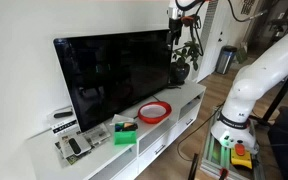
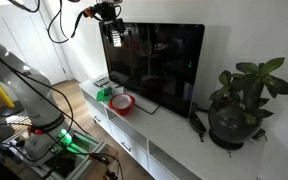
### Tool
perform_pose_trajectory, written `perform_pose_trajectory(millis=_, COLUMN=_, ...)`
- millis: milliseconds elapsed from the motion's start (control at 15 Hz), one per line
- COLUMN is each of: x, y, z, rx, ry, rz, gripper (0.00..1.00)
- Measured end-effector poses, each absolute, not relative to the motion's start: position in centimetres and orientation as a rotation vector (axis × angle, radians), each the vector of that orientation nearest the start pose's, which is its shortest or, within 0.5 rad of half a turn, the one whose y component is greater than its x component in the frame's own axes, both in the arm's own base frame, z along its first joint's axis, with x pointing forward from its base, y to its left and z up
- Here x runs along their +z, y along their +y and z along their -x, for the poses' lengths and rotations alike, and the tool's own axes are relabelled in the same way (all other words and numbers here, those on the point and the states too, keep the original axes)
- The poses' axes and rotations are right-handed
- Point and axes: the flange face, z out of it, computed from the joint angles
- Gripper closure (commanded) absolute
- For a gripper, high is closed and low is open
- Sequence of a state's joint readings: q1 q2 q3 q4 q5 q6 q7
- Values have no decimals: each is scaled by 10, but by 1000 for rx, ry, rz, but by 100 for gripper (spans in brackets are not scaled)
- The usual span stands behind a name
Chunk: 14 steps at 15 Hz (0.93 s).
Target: Move the red hat to the right
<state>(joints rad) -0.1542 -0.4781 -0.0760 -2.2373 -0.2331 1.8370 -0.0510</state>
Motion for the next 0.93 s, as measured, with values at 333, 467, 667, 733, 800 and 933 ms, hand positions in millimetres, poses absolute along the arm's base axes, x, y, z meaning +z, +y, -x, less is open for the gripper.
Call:
perform_pose_trajectory(millis=333, x=562, y=-118, z=-401, rx=-85, ry=199, rz=3335, gripper=0)
perform_pose_trajectory(millis=467, x=562, y=-118, z=-401, rx=-85, ry=199, rz=3335, gripper=0)
perform_pose_trajectory(millis=667, x=562, y=-118, z=-401, rx=-85, ry=199, rz=3335, gripper=0)
perform_pose_trajectory(millis=733, x=562, y=-118, z=-401, rx=-85, ry=199, rz=3335, gripper=0)
perform_pose_trajectory(millis=800, x=562, y=-117, z=-401, rx=-85, ry=198, rz=3335, gripper=0)
perform_pose_trajectory(millis=933, x=554, y=-118, z=-401, rx=-60, ry=196, rz=3326, gripper=0)
